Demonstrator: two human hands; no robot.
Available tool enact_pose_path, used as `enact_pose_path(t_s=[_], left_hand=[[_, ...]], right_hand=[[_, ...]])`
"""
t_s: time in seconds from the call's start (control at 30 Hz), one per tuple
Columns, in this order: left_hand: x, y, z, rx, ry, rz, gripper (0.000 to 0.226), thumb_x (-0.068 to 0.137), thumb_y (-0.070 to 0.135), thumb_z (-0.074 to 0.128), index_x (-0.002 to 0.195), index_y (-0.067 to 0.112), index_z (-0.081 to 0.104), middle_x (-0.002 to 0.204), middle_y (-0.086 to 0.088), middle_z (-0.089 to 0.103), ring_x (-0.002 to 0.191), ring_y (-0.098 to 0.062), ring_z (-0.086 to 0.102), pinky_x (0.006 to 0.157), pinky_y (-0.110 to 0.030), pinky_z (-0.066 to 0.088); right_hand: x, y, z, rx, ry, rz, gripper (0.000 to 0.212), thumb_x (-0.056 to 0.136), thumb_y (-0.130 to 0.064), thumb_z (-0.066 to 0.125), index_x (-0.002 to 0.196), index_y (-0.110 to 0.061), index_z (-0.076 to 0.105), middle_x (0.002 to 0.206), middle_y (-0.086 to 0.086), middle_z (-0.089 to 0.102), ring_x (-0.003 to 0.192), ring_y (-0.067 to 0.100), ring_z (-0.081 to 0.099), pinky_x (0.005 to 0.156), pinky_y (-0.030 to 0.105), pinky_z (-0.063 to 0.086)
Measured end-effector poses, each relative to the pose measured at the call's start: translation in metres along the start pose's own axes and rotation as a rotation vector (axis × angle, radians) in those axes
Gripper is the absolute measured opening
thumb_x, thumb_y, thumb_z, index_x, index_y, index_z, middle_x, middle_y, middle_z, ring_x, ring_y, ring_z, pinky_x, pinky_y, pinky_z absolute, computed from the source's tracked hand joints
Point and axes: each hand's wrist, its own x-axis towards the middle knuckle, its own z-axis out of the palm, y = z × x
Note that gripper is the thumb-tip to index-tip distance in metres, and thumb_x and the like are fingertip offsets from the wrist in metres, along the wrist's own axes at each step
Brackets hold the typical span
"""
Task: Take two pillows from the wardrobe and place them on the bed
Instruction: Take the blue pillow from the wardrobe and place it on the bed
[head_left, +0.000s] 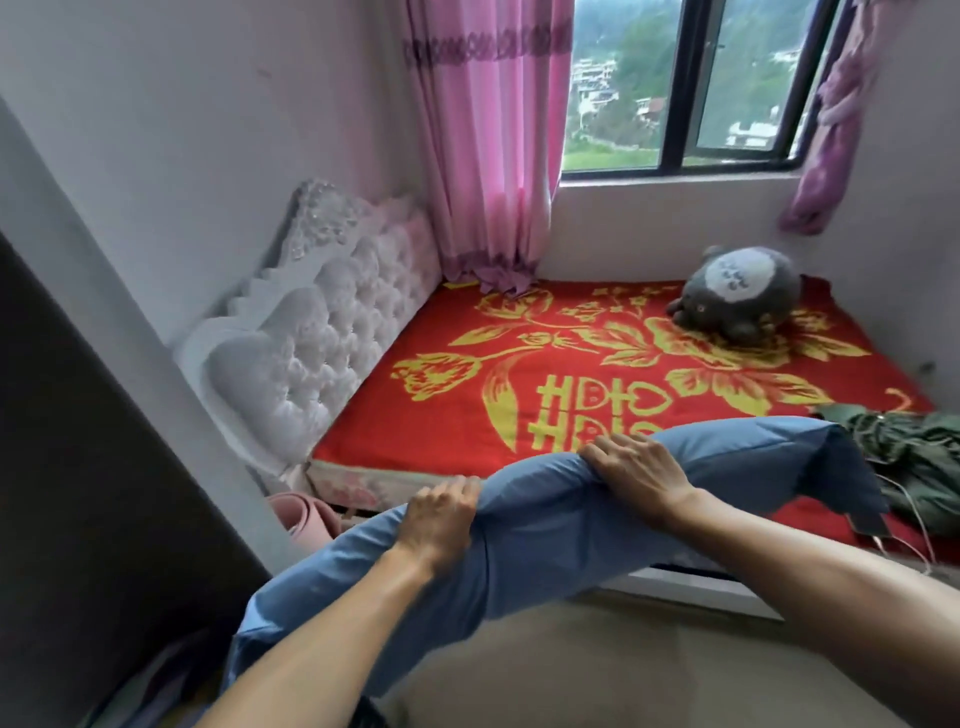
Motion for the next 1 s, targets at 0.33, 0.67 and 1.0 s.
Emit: enact_pose_path(t_s=[0.33, 0.67, 1.0], left_hand=[[0.182, -0.036, 0.032, -0.084, -0.001, 0.159, 0.025, 0.08, 0.008, 0.045, 0.103, 0.017, 0.049, 0.099, -0.005, 0.063, 0.09, -0.03, 0.061, 0.07, -0.04, 0.045], [0.324, -0.127, 0.042, -0.027, -0.014, 0.214, 0.025, 0.084, 0.007, 0.041, 0.106, 0.015, 0.048, 0.102, -0.007, 0.061, 0.091, -0.031, 0.06, 0.072, -0.042, 0.046], [0.443, -0.239, 0.09, -0.022, -0.136, -0.01, 0.035, 0.074, 0.004, 0.047, 0.107, 0.017, 0.048, 0.103, -0.004, 0.062, 0.095, -0.028, 0.061, 0.072, -0.038, 0.047]], right_hand=[[0.108, 0.088, 0.051, -0.052, -0.042, 0.17, 0.018, 0.079, -0.008, 0.057, 0.095, -0.015, 0.064, 0.091, 0.004, 0.068, 0.087, 0.027, 0.066, 0.072, 0.038, 0.051], [0.255, 0.125, 0.095, -0.026, -0.08, 0.227, 0.02, 0.073, -0.007, 0.066, 0.091, -0.017, 0.067, 0.084, 0.002, 0.07, 0.082, 0.025, 0.067, 0.067, 0.035, 0.053], [0.462, 0.161, 0.201, 0.057, -0.131, 0.031, 0.028, 0.095, -0.019, 0.038, 0.118, -0.023, 0.053, 0.115, -0.001, 0.06, 0.108, 0.023, 0.056, 0.086, 0.036, 0.041]])
